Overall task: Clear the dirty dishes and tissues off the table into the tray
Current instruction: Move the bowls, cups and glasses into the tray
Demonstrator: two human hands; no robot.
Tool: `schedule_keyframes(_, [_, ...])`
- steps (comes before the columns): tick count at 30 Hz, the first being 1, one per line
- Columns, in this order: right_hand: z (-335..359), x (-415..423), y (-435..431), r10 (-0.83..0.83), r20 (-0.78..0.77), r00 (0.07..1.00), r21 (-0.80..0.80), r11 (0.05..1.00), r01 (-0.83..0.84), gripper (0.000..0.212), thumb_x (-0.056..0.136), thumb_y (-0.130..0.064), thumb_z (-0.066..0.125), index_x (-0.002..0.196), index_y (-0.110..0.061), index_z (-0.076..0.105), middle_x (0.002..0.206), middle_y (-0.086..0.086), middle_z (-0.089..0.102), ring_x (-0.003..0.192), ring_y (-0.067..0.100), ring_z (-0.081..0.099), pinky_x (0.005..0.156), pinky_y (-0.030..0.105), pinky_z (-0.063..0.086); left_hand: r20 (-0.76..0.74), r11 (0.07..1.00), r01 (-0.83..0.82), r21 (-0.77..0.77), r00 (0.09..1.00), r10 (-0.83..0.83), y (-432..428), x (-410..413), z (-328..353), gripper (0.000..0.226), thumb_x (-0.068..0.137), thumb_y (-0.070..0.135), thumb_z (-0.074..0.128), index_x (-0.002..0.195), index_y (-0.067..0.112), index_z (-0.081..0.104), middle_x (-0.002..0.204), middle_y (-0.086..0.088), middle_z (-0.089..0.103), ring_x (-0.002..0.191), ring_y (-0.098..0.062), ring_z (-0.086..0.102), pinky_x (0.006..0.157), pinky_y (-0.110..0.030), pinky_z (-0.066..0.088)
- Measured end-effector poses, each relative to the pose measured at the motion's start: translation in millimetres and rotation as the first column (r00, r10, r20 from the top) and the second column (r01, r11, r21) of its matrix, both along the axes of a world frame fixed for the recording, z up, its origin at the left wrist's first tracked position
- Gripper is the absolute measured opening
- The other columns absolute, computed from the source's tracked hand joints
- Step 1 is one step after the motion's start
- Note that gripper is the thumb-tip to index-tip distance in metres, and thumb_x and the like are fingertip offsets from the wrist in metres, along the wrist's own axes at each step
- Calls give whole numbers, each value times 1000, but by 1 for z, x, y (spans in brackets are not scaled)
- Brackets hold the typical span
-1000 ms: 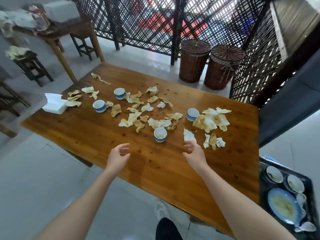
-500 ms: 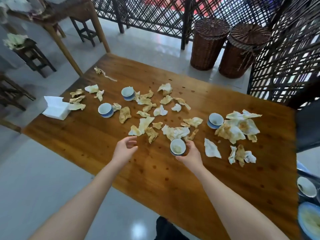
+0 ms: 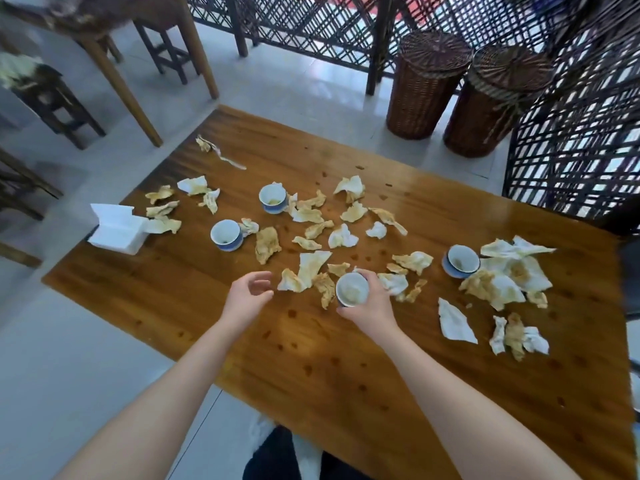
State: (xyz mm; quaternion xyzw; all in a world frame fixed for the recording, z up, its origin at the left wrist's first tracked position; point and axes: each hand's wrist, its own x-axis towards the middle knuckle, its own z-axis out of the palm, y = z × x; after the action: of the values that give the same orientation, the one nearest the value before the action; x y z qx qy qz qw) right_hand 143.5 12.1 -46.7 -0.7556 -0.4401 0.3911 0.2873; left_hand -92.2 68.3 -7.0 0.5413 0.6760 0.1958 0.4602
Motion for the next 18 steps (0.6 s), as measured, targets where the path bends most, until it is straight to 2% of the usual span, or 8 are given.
schedule_keyframes(4, [10, -29, 23, -42, 68, 997, 43, 998, 40, 81, 57, -27, 87, 127, -29, 46, 115, -10, 47, 111, 13, 44, 91, 30, 43, 14, 1000, 7, -2, 1000, -7, 23, -22, -4, 37, 91, 11, 64, 126, 21, 59, 118, 0, 62, 103, -11, 57, 83, -22, 48])
schedule_keyframes(7, [13, -51, 35, -86, 107, 991, 73, 994, 79, 80, 53, -34, 88, 122, -32, 47, 112, -11, 48, 103, 9, 43, 82, 24, 39, 31, 1000, 6, -26, 1000, -5, 45, -44, -8, 39, 90, 8, 65, 128, 18, 59, 119, -4, 63, 104, -13, 57, 86, -25, 48])
schedule_keyframes(11, [12, -76, 52, -145, 74, 987, 67, 988, 140, 76, 54, -30, 88, 119, -32, 47, 112, -8, 48, 103, 8, 43, 80, 20, 39, 42, 999, 17, -41, 999, -15, 75, -77, -11, 40, 88, 6, 66, 127, 14, 60, 120, -9, 64, 103, -16, 59, 90, -29, 48])
schedule_keyframes(14, [11, -102, 69, -173, 70, 982, 50, 984, 170, 75, 56, -26, 87, 120, -28, 48, 113, -6, 50, 107, 13, 47, 87, 31, 47, 26, 998, 54, -42, 998, -53, 102, -103, -15, 44, 86, 7, 69, 129, 13, 58, 120, -8, 63, 99, -14, 59, 86, -26, 48])
schedule_keyframes(18, [8, -129, 91, -237, 68, 969, 43, 971, 234, 80, 59, -24, 87, 128, -23, 47, 119, -4, 49, 112, 16, 48, 92, 34, 48, -14, 991, 130, -11, 991, -130, 135, -119, -19, 60, 81, 9, 75, 134, 16, 49, 125, -8, 58, 105, -16, 57, 87, -25, 48])
